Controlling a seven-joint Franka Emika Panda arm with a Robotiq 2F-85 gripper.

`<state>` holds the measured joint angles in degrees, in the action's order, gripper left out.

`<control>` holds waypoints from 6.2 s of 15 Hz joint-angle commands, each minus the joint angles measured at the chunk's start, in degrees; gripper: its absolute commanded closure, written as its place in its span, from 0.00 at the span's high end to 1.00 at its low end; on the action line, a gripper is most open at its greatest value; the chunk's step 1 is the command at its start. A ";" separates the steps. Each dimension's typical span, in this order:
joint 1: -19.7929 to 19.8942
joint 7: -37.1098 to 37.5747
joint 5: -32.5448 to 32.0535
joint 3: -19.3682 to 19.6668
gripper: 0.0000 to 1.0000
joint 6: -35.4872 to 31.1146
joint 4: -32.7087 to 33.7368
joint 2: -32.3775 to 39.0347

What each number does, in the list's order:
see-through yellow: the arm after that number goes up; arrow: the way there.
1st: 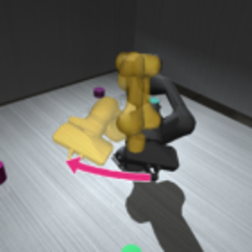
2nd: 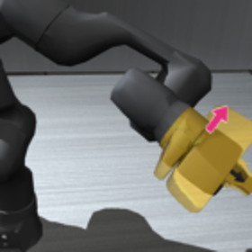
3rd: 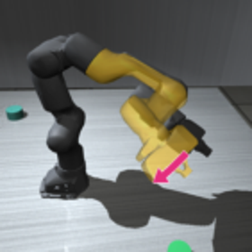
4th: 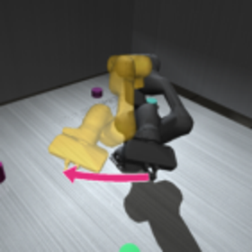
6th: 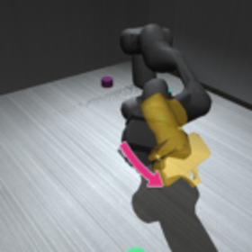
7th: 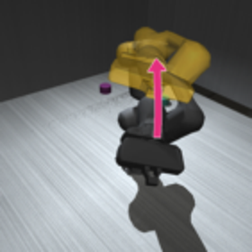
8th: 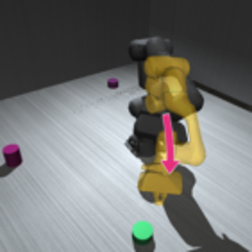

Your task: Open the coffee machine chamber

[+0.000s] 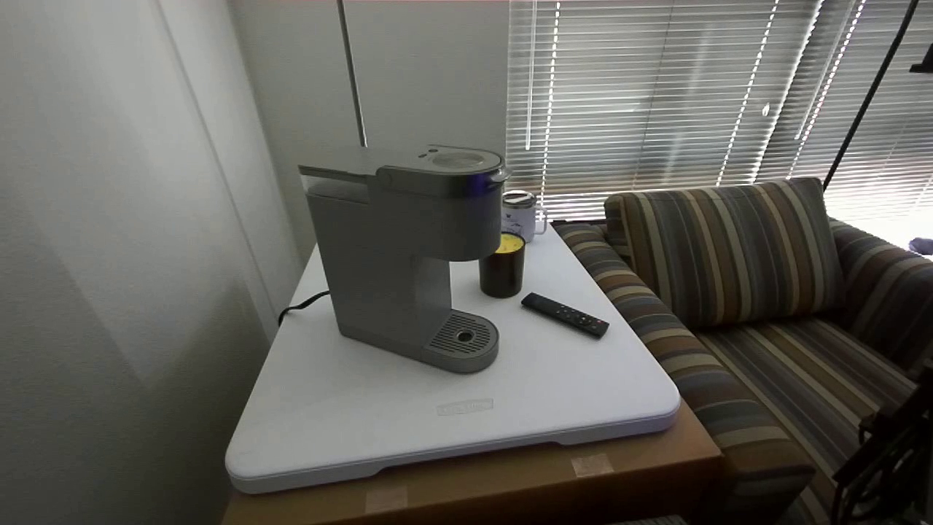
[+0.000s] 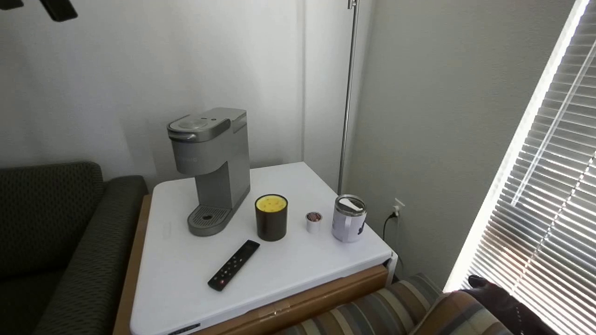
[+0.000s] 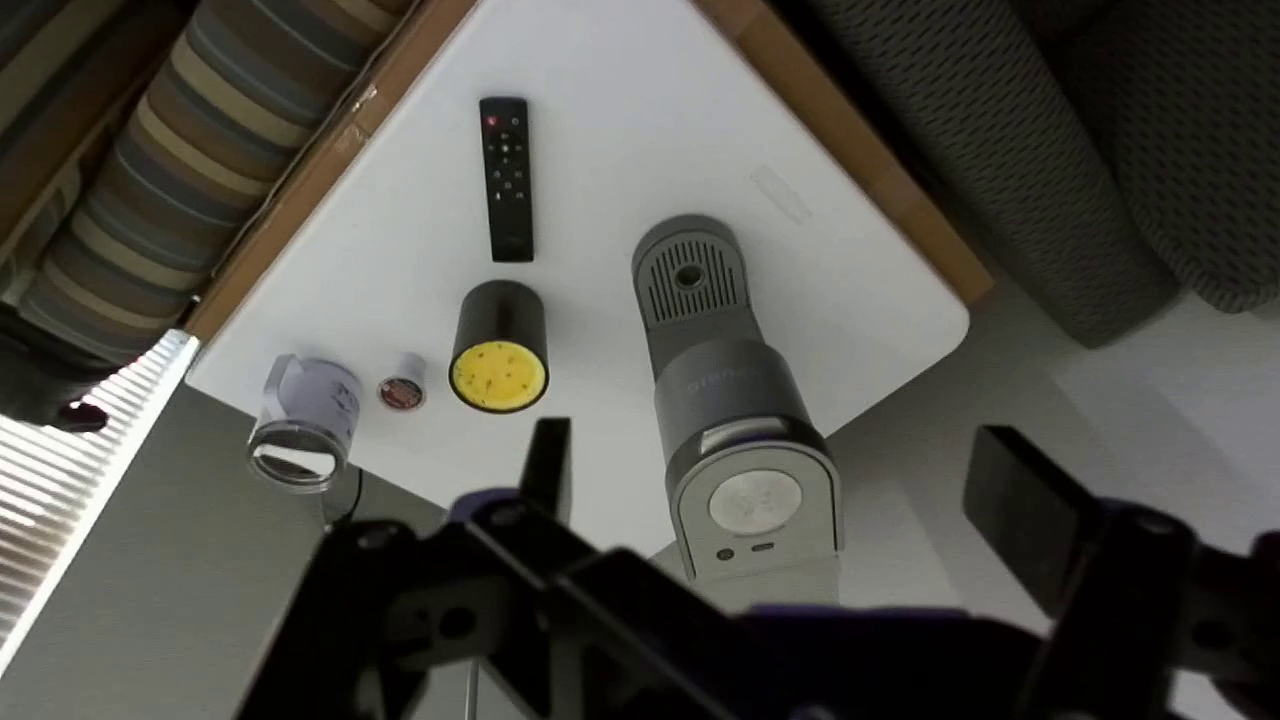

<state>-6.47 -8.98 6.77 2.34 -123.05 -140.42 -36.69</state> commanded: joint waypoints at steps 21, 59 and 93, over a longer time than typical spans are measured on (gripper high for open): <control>-0.78 -1.04 1.21 -0.20 1.00 -14.99 0.05 5.53; -3.64 -12.07 18.62 1.42 1.00 -32.16 -0.43 28.37; -4.30 -8.15 31.52 -3.32 0.00 -45.30 6.11 46.31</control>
<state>-10.67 -18.24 35.83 -0.48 -166.33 -136.76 6.06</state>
